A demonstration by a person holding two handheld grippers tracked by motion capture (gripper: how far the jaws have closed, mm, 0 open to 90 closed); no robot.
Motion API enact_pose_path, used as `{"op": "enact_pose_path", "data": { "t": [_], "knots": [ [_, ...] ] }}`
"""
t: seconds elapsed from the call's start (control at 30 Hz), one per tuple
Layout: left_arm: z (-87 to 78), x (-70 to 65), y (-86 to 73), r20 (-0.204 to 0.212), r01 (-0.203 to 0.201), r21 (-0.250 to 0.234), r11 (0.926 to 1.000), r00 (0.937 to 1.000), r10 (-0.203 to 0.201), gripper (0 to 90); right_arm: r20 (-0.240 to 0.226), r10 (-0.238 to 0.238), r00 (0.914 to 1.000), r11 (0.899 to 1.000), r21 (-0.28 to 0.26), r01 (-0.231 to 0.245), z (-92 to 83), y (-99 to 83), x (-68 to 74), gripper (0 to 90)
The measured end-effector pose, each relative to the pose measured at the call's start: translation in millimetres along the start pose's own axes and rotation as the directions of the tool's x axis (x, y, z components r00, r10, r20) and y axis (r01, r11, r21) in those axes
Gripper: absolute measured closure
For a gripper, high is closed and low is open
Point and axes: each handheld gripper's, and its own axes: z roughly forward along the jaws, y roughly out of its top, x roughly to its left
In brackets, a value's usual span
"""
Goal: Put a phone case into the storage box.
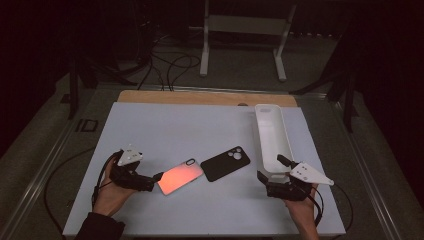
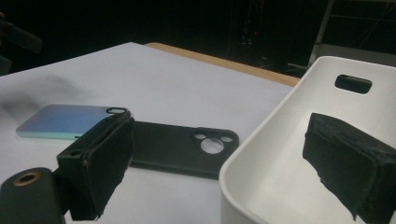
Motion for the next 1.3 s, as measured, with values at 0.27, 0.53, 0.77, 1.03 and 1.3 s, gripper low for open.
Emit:
{"op": "enact_pose_path", "data": {
  "t": [0.27,0.53,0.77,1.03,1.3],
  "knots": [
    [28.2,-5.2,2.3,0.034,-0.018,0.114,0.9933,0.9993,0.014,0.2,0.002,0.000,1.0000,1.000,0.006,0.000,0.4,-0.2,-1.6,8.7],
    [52.2,-14.6,0.2,0.067,-0.044,0.216,0.9753,0.9973,0.030,0.2,0.002,-0.003,1.0000,1.000,0.008,0.003,1.4,-0.6,-1.3,8.7],
    [63.7,-24.8,-3.5,0.099,-0.095,0.257,0.9618,0.9925,0.072,0.3,-0.001,-0.001,1.0000,1.000,0.010,0.001,1.7,-1.4,-1.9,8.7],
    [69.8,-31.9,-5.4,0.108,-0.130,0.284,0.9499,0.9888,0.103,8.3,0.002,0.000,1.0000,1.000,0.013,0.000,2.3,-2.0,-1.8,8.7],
    [71.3,-33.5,-3.2,0.107,-0.136,0.316,0.9390,0.9885,0.107,10.4,0.001,-0.003,1.0000,1.000,0.020,0.003,3.3,-2.4,-1.1,8.7]
  ]
}}
